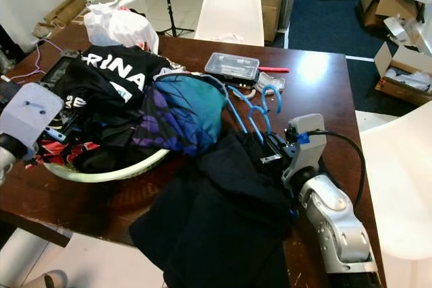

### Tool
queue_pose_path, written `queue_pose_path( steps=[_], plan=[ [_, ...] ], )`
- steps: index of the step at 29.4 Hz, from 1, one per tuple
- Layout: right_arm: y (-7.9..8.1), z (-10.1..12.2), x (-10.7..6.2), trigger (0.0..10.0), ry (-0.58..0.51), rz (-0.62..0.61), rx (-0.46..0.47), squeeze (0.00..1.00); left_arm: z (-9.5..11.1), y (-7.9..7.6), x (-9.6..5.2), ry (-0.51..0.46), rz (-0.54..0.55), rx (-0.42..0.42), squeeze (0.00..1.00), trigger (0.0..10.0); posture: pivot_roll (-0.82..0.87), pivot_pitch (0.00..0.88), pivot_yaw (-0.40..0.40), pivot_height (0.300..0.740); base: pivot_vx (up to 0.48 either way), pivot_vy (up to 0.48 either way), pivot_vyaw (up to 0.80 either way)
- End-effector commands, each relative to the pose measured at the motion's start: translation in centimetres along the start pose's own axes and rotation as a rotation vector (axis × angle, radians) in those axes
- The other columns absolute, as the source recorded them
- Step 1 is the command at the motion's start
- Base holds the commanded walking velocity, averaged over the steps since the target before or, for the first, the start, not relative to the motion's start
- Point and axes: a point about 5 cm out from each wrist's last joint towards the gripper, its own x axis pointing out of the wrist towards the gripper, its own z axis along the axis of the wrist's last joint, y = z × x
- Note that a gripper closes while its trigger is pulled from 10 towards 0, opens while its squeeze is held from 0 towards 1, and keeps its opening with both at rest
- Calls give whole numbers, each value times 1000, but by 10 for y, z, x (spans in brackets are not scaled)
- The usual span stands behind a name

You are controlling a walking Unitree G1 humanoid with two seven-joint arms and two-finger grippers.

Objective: Hang hanger

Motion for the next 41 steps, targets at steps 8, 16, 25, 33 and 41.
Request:
queue_pose_path(
  steps=[8,16,25,33,41],
  plan=[
    [0,-23,-2,10000,90,-16,36,0,5,1,10,-58,-50,32,0,0,35,187,45,740,0,0,0],
    [-1,-24,-2,10000,91,-20,33,0,14,-4,14,-104,-84,23,0,0,36,183,45,740,0,0,0],
    [-2,-26,-1,10000,84,-30,41,0,72,34,32,-350,-89,-416,0,0,41,161,47,740,0,0,0],
    [-3,-26,-1,10000,74,-38,50,0,141,64,29,-668,-238,-597,0,0,40,155,50,740,0,0,0],
    [-6,-24,-1,10000,46,-67,81,0,221,107,6,-1037,-420,-650,0,0,41,155,56,740,0,0,0]
  ],
)
